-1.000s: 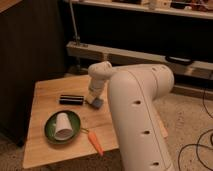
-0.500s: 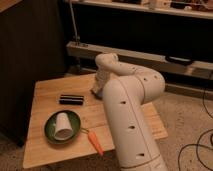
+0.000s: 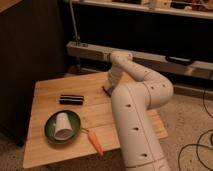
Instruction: Wipe the white sponge on the table
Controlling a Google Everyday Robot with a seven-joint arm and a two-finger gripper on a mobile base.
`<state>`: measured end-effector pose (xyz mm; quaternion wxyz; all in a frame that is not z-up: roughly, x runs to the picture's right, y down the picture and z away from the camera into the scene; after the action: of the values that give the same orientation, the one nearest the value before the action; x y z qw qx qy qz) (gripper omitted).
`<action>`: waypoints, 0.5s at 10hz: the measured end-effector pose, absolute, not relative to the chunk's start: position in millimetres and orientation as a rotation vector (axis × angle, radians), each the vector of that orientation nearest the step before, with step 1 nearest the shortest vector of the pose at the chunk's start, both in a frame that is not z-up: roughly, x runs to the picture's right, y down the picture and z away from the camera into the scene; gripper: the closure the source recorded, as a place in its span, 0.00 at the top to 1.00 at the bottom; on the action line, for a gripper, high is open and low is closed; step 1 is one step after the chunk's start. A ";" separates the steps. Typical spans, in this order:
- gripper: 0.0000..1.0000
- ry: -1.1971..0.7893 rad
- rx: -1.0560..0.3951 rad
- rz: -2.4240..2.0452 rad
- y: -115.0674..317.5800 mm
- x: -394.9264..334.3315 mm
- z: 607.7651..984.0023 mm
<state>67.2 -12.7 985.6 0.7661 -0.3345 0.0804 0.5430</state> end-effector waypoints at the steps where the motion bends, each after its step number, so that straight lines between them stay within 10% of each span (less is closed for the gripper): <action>1: 0.47 0.170 -0.722 1.182 -9.1 73.8 976.8; 5: 0.47 0.137 -0.710 1.101 37.3 59.7 915.4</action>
<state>59.7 37.3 915.4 0.7908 -0.3301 0.0634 0.5115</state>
